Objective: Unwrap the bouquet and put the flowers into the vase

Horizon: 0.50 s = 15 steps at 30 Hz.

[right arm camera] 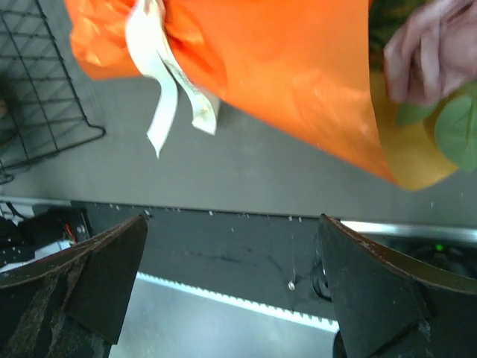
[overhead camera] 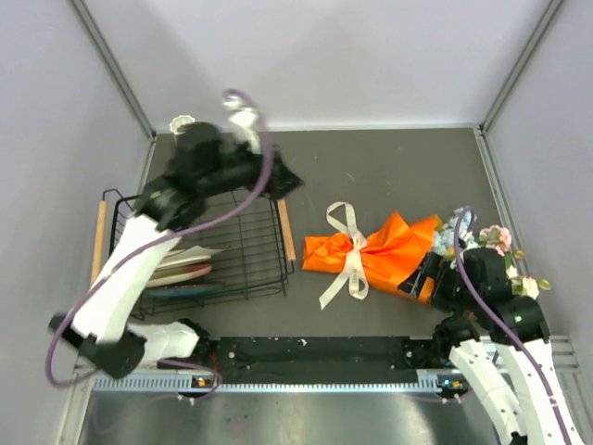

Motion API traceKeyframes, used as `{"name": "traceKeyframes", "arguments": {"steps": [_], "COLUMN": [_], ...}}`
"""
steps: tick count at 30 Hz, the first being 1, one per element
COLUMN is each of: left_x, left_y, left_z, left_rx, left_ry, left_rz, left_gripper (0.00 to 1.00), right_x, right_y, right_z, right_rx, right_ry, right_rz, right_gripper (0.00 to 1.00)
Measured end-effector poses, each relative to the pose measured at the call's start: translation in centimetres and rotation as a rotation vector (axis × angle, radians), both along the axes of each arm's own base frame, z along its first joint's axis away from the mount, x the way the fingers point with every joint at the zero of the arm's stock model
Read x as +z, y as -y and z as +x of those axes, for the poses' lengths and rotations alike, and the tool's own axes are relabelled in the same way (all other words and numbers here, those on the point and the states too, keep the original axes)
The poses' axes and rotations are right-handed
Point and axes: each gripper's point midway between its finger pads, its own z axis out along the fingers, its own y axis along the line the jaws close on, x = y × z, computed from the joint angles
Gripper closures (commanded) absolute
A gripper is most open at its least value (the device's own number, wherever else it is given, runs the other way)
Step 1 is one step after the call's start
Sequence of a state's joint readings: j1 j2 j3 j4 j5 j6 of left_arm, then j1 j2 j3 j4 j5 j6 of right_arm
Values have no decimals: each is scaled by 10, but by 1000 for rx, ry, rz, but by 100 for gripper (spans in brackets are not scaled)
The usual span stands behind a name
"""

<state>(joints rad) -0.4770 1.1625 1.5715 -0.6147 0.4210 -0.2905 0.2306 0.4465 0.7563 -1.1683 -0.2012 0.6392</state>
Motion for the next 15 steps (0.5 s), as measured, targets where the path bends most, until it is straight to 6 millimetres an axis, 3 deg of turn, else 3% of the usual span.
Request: {"name": "traceKeyframes", "arguments": {"steps": [4,8,12,15], "left_x": [-87,-155,-199,-225], "left_y": [80,148,201,228], "left_z": [7,13,27,36], "left_rx": [-154,-233,-234,-225], "left_ry": [-162,-234,-217,-198], "left_rz": [186,356,478,544], "left_gripper": [64,63,59,57], "right_x": [-23,-28,-35,-53], "right_y": [-1,-3,-2,-2], "right_z": [-20,-12,-1,7], "right_rx": [-11,-45,-101,-141], "right_ry": [-48,-17,-20,-57], "right_rz": [31,59,74,74], "right_gripper": [1,1,1,1]}}
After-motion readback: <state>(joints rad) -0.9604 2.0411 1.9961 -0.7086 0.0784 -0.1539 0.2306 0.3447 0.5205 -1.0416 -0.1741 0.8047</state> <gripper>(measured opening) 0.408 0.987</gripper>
